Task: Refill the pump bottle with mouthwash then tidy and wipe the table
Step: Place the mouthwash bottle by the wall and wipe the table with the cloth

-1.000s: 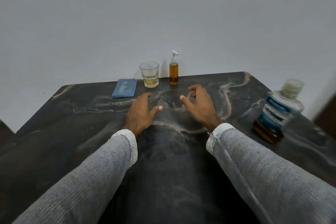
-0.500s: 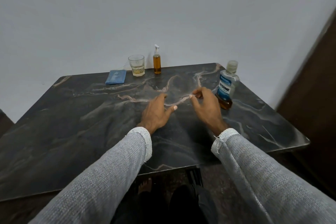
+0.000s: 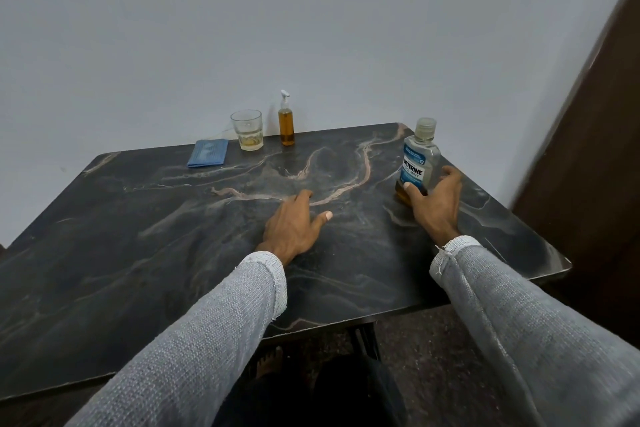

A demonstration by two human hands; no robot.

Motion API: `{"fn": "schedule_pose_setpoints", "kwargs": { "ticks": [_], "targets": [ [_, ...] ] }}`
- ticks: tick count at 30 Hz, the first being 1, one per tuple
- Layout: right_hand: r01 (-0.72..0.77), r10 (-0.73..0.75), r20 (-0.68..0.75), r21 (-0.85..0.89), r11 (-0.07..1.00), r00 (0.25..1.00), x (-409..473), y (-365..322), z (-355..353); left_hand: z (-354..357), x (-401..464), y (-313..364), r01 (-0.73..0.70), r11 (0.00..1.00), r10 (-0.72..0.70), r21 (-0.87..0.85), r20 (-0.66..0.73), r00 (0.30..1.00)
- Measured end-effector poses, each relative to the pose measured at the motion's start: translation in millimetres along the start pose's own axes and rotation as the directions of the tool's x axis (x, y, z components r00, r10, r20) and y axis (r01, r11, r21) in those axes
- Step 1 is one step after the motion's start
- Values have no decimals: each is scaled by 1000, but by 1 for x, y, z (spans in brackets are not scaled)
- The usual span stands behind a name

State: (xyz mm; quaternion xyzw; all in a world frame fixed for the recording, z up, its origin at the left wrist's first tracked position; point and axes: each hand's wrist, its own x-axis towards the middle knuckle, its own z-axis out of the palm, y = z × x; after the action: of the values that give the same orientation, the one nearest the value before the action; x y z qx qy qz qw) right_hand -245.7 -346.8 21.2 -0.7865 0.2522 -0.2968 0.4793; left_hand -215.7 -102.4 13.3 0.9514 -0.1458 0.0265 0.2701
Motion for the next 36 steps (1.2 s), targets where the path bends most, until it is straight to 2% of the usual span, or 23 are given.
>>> {"fn": "schedule_pose_setpoints", "kwargs": {
  "ticks": [4,8,14,23,36],
  "targets": [
    [-16,16,114,-4,1000,993,15,3,9,0,4,-11,16,1000,-16,3,2,1000],
    [40,-36,171,-21,999,985,18,4,21,1,4,-21,18,1000,-18,4,-9,1000],
    [102,-118,407,61,993,906,10,-5,41,-2,11,-21,5,999,-5,36,-11,1000],
    [140,-176,341,128,982,923,10,-3,70,-20,37,-40,-8,990,7,143,10,1000],
    [217,-253,458,132,967,852,86,-15,149,-41,138,-74,54,987,-68,148,93,993]
  ]
}}
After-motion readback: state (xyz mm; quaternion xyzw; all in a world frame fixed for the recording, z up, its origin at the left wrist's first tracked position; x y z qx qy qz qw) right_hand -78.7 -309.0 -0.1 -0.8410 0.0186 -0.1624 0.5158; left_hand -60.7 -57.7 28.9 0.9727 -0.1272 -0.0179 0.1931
